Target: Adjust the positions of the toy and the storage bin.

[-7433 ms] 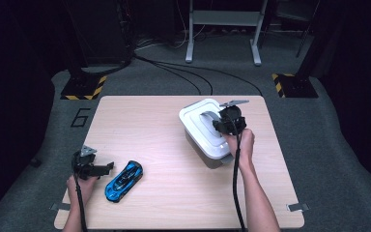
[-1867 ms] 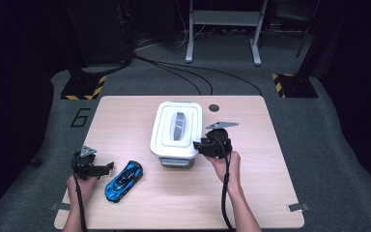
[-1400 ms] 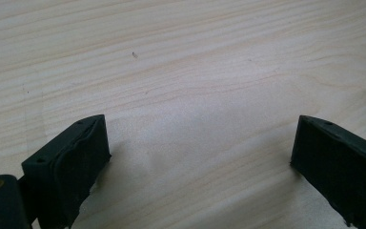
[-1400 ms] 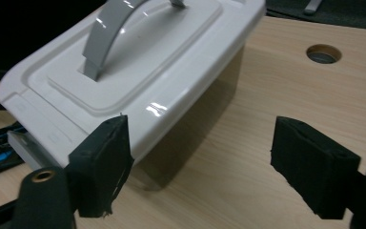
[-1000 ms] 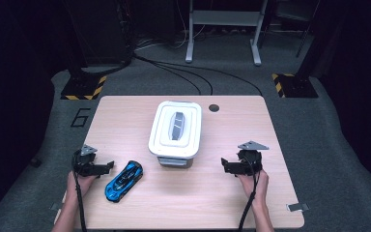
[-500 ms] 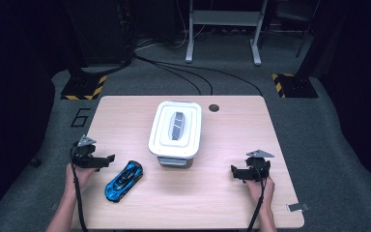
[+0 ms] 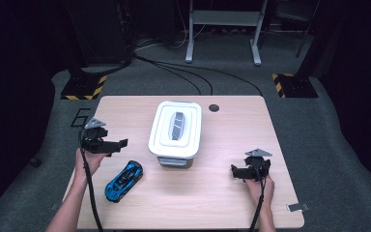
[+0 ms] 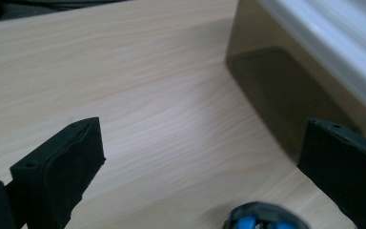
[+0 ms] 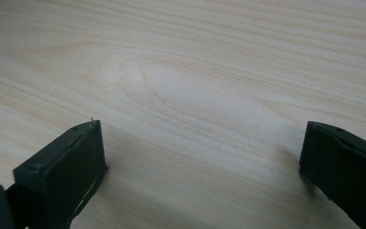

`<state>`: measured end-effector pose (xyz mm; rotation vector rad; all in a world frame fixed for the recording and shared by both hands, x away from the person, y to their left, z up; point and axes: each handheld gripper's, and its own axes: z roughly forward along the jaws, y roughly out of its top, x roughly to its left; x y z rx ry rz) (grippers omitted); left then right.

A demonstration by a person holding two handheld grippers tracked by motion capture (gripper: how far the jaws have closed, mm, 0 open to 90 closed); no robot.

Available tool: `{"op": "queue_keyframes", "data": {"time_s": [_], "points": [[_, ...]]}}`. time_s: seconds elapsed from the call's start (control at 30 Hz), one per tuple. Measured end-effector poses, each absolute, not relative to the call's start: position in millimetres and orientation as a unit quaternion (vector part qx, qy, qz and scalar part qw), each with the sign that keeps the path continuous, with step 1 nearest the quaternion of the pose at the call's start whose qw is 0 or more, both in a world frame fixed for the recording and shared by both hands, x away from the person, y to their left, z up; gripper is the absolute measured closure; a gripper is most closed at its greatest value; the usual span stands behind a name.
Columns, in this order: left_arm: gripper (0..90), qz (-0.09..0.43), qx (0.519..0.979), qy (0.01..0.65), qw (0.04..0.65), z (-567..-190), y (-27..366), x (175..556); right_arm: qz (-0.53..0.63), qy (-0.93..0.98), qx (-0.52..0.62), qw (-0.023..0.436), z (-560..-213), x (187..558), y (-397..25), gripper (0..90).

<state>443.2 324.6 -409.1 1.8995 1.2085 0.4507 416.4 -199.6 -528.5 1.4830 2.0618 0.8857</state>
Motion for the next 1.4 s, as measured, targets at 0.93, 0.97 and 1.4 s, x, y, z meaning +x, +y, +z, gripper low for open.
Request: {"op": "queue_keyframes", "data": {"time_s": [0.93, 0.97, 1.4], "points": [[0.0, 0.199, 0.81, 0.396, 0.384, -378, 174, 467, 0.326, 0.741, 0.542, 0.226, -528, 416, -201, 4.6], [0.7, 0.199, 0.81, 0.396, 0.384, -378, 174, 467, 0.326, 0.741, 0.542, 0.226, -528, 416, -201, 4.6], [29.4, 0.206, 0.822, 0.374, 0.376, -385, 140, 478, 0.327, 0.741, 0.541, 0.227, -528, 416, -202, 5.7]]}}
